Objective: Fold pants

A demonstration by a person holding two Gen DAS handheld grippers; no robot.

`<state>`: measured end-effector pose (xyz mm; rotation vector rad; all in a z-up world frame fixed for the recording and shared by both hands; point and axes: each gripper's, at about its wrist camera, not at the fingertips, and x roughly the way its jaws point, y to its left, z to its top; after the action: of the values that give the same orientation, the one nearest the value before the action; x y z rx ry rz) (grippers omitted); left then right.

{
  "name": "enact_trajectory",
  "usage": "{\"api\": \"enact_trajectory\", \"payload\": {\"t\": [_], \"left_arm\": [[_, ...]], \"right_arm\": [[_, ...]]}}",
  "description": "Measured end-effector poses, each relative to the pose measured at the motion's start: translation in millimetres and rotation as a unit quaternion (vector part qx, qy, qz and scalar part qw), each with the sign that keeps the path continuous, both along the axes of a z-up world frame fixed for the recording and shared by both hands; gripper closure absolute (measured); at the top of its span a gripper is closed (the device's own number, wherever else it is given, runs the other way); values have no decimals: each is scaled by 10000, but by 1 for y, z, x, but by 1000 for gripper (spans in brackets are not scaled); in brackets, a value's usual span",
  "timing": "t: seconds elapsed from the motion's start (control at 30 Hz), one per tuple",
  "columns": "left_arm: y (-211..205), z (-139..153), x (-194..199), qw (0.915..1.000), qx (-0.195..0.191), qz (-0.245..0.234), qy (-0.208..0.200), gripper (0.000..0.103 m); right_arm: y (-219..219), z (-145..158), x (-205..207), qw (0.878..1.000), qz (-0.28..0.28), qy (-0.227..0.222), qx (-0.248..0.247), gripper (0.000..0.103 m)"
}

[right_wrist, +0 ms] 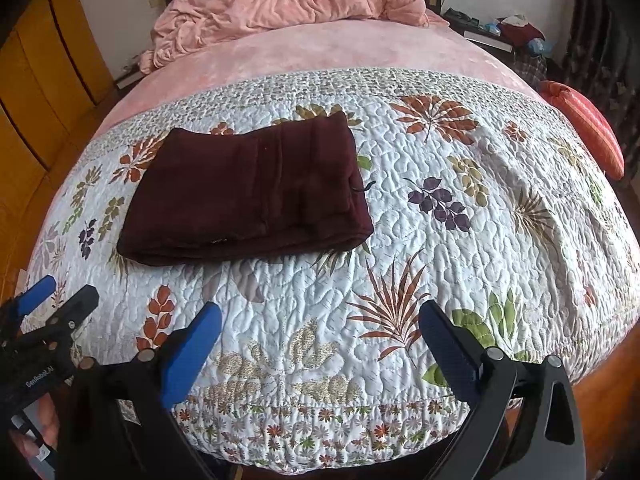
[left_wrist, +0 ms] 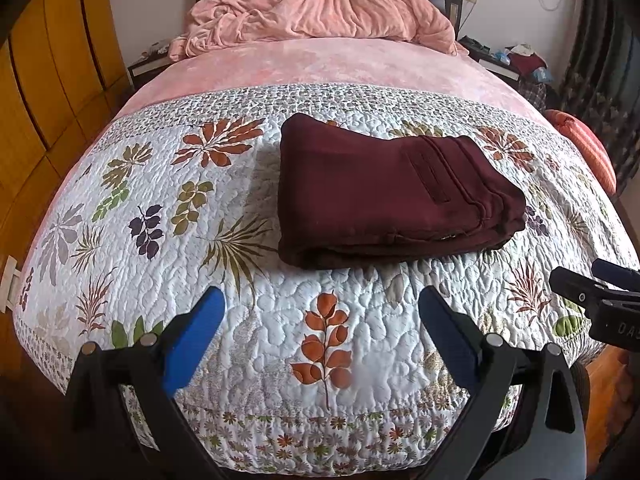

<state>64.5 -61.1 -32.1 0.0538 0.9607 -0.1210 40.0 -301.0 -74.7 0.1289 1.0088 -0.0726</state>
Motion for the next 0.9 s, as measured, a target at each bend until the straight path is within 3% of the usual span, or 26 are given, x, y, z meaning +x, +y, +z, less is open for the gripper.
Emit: {"api": "enact_trajectory", "payload": {"t": [0.9], "left_arm": [[-1,-1,2,10000,20,-4,44,6]], "right_arm": [[0,-4,0,10000,6,47,-18,4]]}}
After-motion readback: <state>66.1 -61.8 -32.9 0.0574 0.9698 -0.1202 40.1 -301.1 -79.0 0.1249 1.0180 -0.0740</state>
